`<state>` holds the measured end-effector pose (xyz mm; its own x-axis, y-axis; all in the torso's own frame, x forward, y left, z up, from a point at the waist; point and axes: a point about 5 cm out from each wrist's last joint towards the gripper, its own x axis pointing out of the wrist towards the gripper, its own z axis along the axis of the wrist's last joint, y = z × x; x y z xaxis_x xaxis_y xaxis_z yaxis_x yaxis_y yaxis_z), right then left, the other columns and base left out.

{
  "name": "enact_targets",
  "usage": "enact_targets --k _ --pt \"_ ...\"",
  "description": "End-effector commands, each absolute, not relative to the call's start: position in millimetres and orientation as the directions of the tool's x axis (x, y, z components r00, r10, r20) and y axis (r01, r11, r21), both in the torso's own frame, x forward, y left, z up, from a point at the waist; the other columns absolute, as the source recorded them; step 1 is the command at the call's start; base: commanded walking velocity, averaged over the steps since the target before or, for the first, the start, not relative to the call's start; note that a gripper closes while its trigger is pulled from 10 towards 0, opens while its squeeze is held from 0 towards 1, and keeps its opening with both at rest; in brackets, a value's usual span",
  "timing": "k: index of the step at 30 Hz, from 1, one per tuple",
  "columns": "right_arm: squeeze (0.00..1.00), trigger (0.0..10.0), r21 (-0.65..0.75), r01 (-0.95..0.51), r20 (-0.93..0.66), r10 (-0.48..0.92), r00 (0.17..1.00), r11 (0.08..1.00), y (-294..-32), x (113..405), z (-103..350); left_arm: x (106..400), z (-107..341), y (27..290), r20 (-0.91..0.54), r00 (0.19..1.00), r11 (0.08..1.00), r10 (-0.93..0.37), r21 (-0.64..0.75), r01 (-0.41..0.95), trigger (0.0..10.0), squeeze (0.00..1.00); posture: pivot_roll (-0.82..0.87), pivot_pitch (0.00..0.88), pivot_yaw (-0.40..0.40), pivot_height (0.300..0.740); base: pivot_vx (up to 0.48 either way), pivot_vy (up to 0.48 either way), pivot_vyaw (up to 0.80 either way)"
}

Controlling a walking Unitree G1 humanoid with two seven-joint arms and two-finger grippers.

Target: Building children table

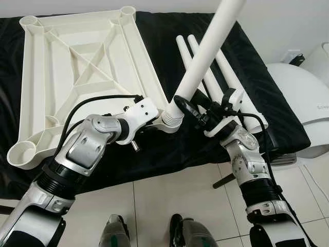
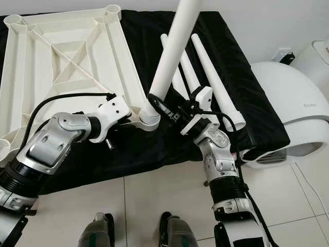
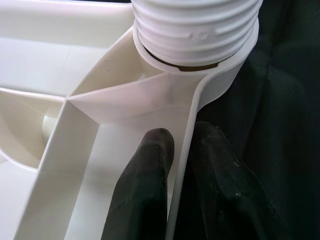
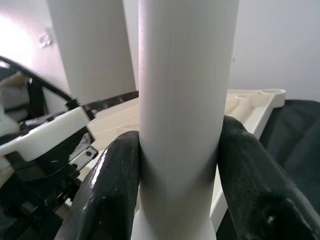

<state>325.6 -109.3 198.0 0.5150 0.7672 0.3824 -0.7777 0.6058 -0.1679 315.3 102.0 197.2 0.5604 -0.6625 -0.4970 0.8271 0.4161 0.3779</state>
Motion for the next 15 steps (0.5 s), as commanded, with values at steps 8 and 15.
enact_targets --k 8,15 --pt "0.0 10.0 -0.192 -0.811 0.192 0.831 0.521 0.553 -100.0 324.8 166.8 314.1 196.3 100.9 -0.497 0.563 0.419 -0.66 0.378 0.825 10.0 0.0 0.1 0.206 -0.062 0.74 0.0 0.0 0.0" --pt "0.0 10.0 -0.181 -0.811 0.178 0.829 0.529 0.556 -99.9 323.9 160.5 313.6 196.1 102.6 -0.498 0.568 0.427 -0.655 0.377 0.822 10.0 0.0 0.11 0.211 -0.064 0.74 0.0 0.0 0.0"
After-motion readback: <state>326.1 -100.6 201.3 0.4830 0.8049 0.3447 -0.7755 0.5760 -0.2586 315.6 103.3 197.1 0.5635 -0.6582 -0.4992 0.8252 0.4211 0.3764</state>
